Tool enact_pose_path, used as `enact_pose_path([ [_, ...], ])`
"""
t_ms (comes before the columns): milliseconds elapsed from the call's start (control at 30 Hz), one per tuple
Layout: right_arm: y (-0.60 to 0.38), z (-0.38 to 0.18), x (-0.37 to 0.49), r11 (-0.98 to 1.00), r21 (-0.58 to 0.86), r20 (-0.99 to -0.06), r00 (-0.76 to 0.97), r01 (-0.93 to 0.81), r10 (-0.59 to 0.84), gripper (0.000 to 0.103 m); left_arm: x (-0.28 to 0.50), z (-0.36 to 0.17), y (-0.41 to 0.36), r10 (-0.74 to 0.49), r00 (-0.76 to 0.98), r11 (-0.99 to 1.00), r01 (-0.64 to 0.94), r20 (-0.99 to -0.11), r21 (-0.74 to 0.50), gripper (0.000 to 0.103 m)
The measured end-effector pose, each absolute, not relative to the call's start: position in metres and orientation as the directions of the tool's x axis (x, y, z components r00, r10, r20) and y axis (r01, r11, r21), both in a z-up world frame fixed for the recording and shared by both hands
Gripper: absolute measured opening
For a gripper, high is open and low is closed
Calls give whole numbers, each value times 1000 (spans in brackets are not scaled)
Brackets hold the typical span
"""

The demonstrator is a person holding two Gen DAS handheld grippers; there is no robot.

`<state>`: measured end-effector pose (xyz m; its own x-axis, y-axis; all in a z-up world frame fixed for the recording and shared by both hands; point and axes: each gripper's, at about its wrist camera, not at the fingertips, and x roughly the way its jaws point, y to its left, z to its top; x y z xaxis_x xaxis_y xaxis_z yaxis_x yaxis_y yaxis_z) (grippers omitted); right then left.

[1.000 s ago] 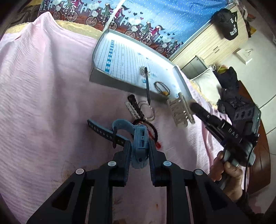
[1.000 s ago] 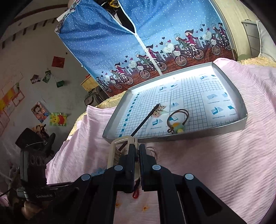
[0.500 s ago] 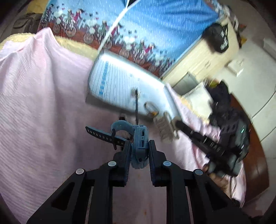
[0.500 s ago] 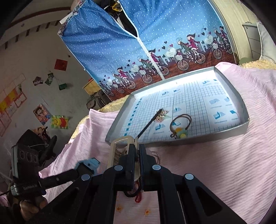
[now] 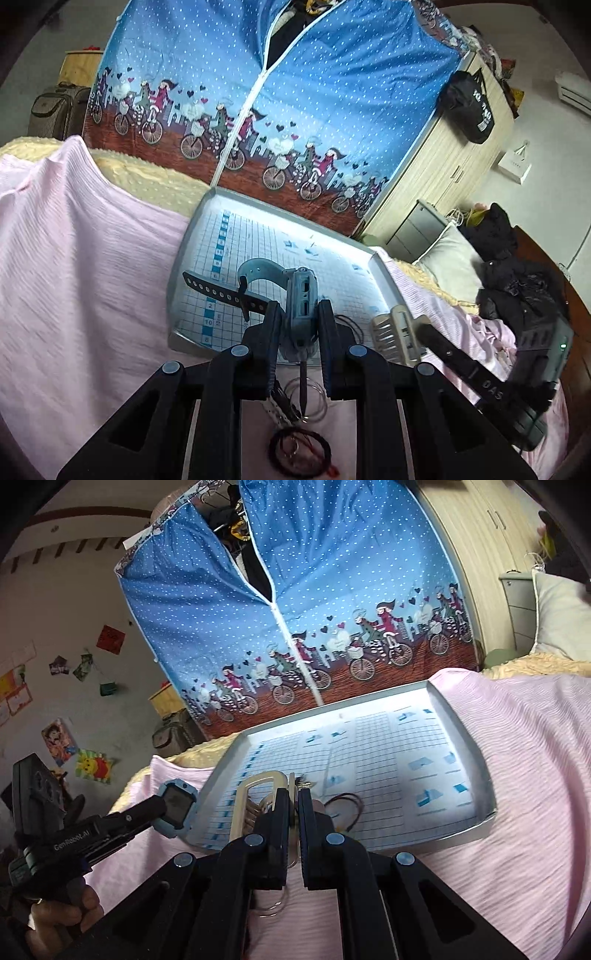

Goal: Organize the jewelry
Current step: 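Carry the watch and clip onto the white tray and open both tools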

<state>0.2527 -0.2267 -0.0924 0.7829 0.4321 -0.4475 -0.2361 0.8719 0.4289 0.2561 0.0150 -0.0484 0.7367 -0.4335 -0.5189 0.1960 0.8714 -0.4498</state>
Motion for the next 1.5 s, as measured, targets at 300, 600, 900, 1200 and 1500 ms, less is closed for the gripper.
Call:
enact_pose_path([
  [300, -244, -117, 268, 905, 400, -497, 796, -144, 346, 5, 283, -92, 9, -436, 690, 874, 172, -578, -454, 16],
  [600, -253, -122, 272, 900, 423, -518, 787, -105, 335, 8, 283, -90, -12, -420, 666, 900, 220, -616, -376, 28],
  [900, -255, -104, 269, 909, 400, -504, 801, -116, 324, 36, 278, -80, -17, -399, 661, 909, 196, -635, -367, 81],
  [1200, -255, -49, 222, 932, 322, -387, 876, -165, 288, 95, 220, -16, -7, -259, 847, 962, 186, -464, -198, 102],
  [1500, -232, 0, 149, 957, 144, -270, 920, -252, 283, 103, 166, 21, 1, -271, 871, 960, 214, -411, -180, 102],
])
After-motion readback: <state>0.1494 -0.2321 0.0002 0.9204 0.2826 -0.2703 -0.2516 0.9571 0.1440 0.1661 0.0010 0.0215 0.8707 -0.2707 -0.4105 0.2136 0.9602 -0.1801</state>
